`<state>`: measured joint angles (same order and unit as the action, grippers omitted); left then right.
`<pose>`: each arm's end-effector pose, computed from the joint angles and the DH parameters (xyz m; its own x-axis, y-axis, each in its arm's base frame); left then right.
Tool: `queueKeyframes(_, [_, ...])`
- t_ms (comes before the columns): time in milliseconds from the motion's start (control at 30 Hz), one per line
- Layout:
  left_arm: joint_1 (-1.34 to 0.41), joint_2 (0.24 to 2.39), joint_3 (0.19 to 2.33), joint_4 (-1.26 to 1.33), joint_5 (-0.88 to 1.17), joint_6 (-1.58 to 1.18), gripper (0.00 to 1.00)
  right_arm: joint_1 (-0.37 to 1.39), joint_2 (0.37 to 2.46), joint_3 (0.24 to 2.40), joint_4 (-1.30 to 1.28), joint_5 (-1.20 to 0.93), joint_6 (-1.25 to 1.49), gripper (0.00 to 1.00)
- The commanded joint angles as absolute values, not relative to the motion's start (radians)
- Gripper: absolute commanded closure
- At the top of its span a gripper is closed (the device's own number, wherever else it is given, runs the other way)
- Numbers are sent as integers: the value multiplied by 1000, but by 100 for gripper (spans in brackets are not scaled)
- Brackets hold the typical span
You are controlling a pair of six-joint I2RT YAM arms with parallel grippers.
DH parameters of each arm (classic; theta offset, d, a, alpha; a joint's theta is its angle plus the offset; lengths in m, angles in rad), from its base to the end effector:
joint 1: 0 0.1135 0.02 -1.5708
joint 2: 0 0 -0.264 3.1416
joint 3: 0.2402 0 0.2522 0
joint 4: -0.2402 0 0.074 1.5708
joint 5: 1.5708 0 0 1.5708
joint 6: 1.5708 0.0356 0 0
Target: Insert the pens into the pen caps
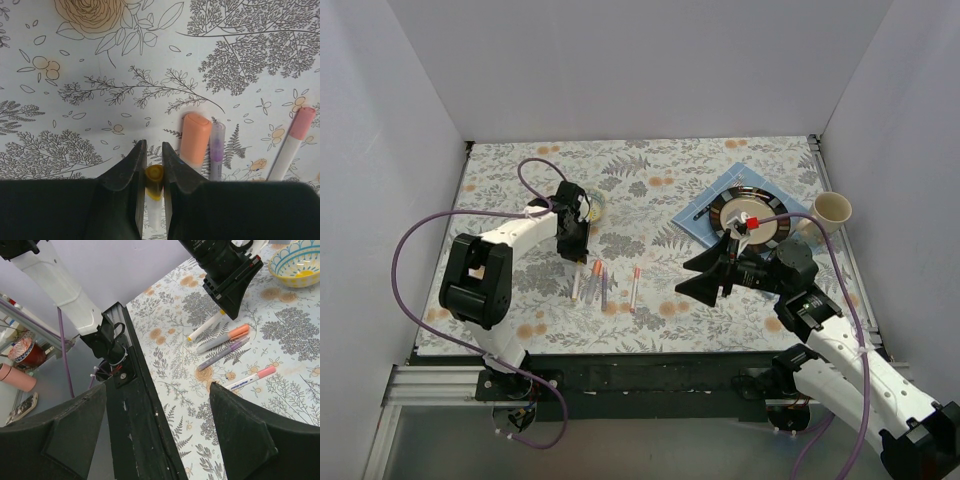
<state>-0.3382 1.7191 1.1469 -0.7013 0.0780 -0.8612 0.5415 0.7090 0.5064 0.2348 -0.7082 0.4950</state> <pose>0.3099 -0.1119 0.1877 -0.8549 -0.5010 -0.1343 -0.4547 0.8485 -0.2708 0.1360 0.1088 0.2981 -0.4263 0.1646 -0.8895 -0.8478 0.2700 0.4564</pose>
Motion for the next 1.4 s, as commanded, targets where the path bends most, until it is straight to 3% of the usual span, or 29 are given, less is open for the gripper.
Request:
queueKeyframes(0, [-336,1727,1123,-690,81,-854,86,541,693,534,249,-696,485,11])
queueKeyframes(33, [-336,1729,1117,-687,86,-857,83,541,692,537,245,-698,482,11])
queueKeyframes(67, [-334,1726,1115,-684,89,-861,74,541,693,541,238,-698,480,11])
queueKeyframes(267, [-336,1683,1160,-692,80,-888,57,543,681,552,192,-663,472,11])
queueKeyframes(500, [-334,1530,1138,-644,195,-903,53,543,681,545,178,-657,486,11])
queueKeyframes(600, [-334,1376,1069,-519,362,-943,51,543,693,538,144,-626,465,11])
queueKeyframes(700, [-337,1173,938,-298,559,-1038,42,543,721,578,40,-530,437,7])
queueKeyframes(733, [-337,1122,896,-229,615,-1069,30,542,732,595,2,-505,437,6])
queueKeyframes(800, [-341,977,782,-36,695,-1118,21,541,762,649,-67,-451,434,4])
queueKeyframes(867, [-344,896,718,102,707,-1169,3,540,781,707,-153,-356,428,4])
queueKeyframes(1133, [-344,675,554,222,709,-1184,2,540,785,768,-219,-131,426,2])
queueKeyframes(1367, [-344,666,563,218,732,-1193,2,540,735,758,-153,-124,439,2])
